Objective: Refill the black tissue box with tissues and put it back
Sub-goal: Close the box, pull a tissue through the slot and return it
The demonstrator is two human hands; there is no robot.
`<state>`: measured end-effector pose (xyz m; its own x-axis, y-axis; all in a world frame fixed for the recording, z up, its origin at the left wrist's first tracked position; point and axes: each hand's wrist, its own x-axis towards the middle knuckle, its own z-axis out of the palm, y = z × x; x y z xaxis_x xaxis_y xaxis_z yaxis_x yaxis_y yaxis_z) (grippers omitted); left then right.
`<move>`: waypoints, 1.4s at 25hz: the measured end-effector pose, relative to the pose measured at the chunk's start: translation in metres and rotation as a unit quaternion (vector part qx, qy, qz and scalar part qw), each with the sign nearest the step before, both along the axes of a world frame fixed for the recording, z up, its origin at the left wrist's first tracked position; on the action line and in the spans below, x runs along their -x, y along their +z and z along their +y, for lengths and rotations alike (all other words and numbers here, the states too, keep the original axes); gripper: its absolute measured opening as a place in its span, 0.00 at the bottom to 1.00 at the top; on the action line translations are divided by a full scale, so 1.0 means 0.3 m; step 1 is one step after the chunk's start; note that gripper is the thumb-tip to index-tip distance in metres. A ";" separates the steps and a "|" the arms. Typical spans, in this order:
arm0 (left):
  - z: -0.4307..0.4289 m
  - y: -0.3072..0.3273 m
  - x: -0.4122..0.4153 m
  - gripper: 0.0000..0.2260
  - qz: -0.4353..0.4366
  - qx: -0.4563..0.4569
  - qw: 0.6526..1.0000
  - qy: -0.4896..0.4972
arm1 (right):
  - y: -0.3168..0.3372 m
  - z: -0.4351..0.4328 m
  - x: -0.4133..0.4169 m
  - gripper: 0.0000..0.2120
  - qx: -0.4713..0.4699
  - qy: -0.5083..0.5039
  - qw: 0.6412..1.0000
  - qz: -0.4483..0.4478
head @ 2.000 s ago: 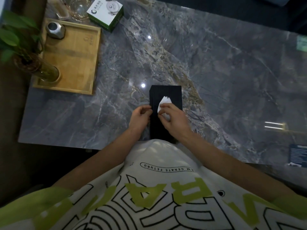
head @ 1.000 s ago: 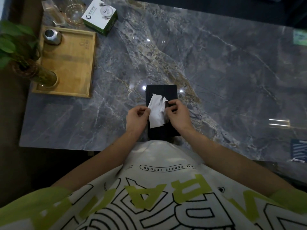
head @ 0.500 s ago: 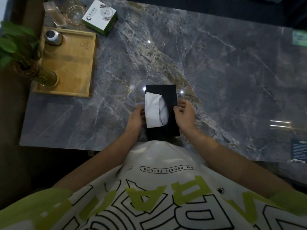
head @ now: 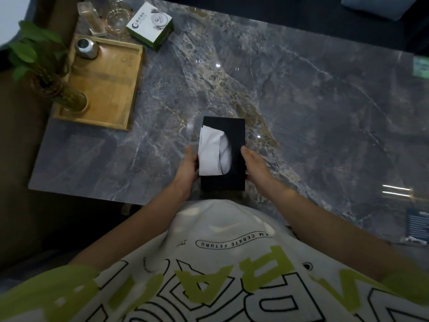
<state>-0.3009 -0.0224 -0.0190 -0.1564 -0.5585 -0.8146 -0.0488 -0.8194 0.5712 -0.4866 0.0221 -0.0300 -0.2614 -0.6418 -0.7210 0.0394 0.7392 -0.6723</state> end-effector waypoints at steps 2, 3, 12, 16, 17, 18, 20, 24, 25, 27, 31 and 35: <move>0.004 -0.010 -0.026 0.29 -0.012 0.018 1.000 0.022 | 0.012 -0.011 -0.016 0.15 0.007 0.011 1.000 -0.012; 0.004 -0.011 -0.042 0.30 -0.019 0.024 0.999 0.040 | 0.020 -0.023 -0.030 0.14 0.014 0.019 0.999 -0.024; -0.007 0.029 -0.314 0.29 -0.042 0.046 0.984 0.168 | 0.045 -0.168 -0.304 0.13 0.050 0.130 0.988 -0.073; 0.003 0.027 -0.490 0.29 -0.032 0.040 0.967 0.249 | 0.037 -0.216 -0.484 0.14 0.040 0.175 0.980 -0.086; 0.001 0.028 -0.535 0.31 -0.032 0.035 0.962 0.268 | 0.035 -0.229 -0.528 0.14 0.040 0.195 0.976 -0.086; 0.001 0.030 -0.580 0.31 -0.036 0.027 0.957 0.286 | 0.034 -0.241 -0.573 0.13 0.039 0.214 0.972 -0.084; 0.002 0.020 -0.659 0.30 -0.048 0.021 0.951 0.305 | 0.031 -0.261 -0.654 0.12 0.033 0.241 0.967 -0.076; -0.004 0.023 -0.791 0.25 -0.038 0.014 0.937 0.347 | 0.033 -0.307 -0.797 0.11 0.027 0.260 0.962 -0.075; -0.012 0.021 -0.820 0.25 -0.043 0.013 0.935 0.351 | 0.033 -0.317 -0.825 0.12 0.023 0.263 0.961 -0.078; -0.032 0.019 -0.880 0.28 -0.046 0.008 0.931 0.362 | 0.035 -0.343 -0.885 0.12 0.014 0.276 0.958 -0.083; -0.081 0.013 -0.960 0.31 -0.054 -0.003 0.935 0.351 | 0.031 -0.388 -0.960 0.08 -0.026 0.260 0.959 -0.110; -0.116 -0.008 -1.025 0.27 -0.048 -0.013 0.932 0.359 | 0.017 -0.419 -0.997 0.19 -0.071 0.248 0.960 -0.104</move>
